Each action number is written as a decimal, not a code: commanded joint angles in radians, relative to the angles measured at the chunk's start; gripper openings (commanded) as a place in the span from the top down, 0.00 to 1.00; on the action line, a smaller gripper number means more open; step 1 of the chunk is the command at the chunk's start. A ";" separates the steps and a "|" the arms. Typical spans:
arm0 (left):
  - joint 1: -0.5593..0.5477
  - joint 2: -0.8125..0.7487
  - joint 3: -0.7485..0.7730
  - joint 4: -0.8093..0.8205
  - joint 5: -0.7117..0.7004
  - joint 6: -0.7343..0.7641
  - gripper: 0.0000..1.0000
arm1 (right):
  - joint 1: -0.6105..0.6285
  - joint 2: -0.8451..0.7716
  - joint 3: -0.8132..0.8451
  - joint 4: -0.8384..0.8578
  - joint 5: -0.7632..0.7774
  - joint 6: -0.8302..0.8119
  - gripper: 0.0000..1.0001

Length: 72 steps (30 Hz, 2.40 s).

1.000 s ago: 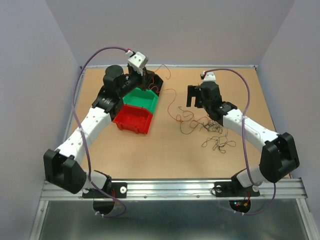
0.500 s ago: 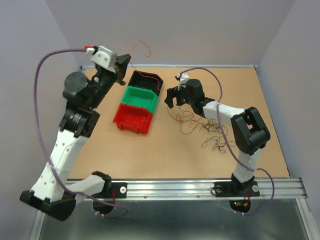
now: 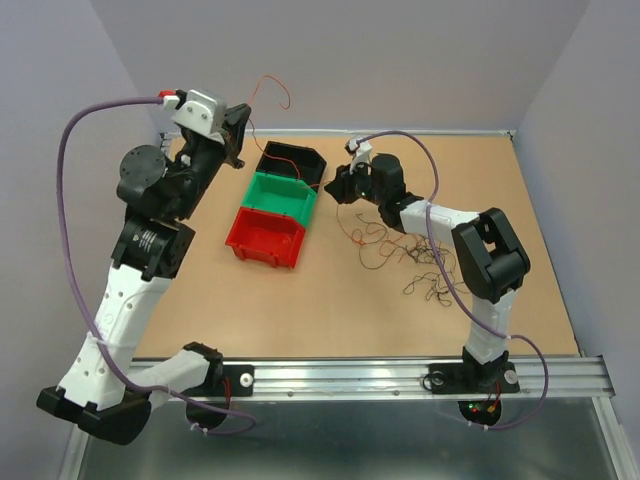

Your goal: Untangle the cables

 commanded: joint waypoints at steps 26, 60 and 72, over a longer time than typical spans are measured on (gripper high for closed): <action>0.006 0.179 -0.223 -0.411 0.013 0.416 1.00 | 0.009 -0.329 -0.294 0.098 -0.146 0.138 0.99; 0.198 0.386 -0.226 -0.508 0.322 0.599 0.33 | 0.102 -0.262 -0.269 0.160 -0.255 0.161 0.99; 0.160 0.325 -0.296 -0.352 0.598 0.605 0.23 | 0.134 -0.234 -0.242 0.185 -0.304 0.144 0.99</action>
